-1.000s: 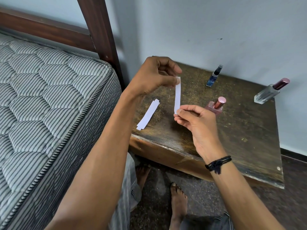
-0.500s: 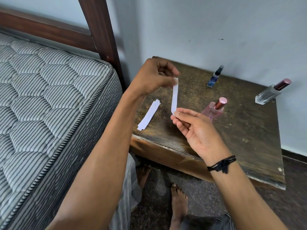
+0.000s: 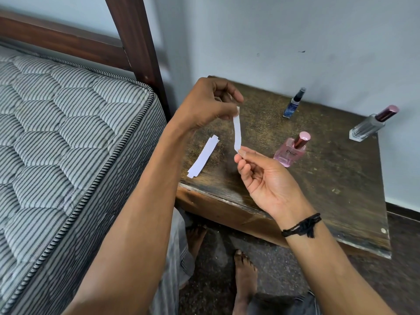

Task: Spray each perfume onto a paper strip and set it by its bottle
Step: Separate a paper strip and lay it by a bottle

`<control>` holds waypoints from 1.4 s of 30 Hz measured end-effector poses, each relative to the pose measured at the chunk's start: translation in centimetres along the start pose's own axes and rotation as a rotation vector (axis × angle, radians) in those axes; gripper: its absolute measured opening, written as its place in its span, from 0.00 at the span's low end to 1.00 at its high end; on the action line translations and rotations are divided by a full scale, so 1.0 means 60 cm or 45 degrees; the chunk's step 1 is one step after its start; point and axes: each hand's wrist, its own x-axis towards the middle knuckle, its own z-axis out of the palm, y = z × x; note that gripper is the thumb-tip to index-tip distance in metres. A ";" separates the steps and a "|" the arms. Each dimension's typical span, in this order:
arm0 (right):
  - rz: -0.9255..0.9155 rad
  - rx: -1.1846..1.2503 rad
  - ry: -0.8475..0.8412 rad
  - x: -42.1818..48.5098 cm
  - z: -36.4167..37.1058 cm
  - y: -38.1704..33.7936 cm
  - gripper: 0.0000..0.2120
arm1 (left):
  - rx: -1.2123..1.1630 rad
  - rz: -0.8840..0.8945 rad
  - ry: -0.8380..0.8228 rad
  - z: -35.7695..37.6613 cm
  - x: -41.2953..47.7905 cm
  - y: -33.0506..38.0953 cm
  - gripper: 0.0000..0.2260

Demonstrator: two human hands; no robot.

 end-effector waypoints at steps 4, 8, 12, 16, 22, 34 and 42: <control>0.035 0.050 -0.009 0.000 0.002 0.004 0.05 | 0.006 0.003 -0.003 0.001 0.000 0.000 0.10; 0.028 0.043 -0.011 -0.001 0.000 0.002 0.04 | 0.014 0.006 0.007 -0.002 0.001 0.000 0.10; -0.026 -0.036 0.013 0.002 -0.002 -0.001 0.04 | 0.035 0.020 0.014 -0.002 0.000 0.000 0.10; -0.063 -0.106 0.029 0.007 -0.001 0.002 0.03 | 0.025 0.040 0.017 -0.002 0.000 0.001 0.10; -0.046 -0.035 0.005 0.006 0.000 0.001 0.08 | -0.021 0.097 0.005 -0.002 0.000 0.004 0.09; -0.021 0.042 -0.018 0.004 -0.001 -0.002 0.06 | 0.044 0.092 0.004 -0.003 0.004 -0.004 0.09; -0.060 -0.062 -0.031 0.006 -0.003 -0.002 0.04 | 0.052 0.088 -0.003 -0.003 0.002 -0.002 0.09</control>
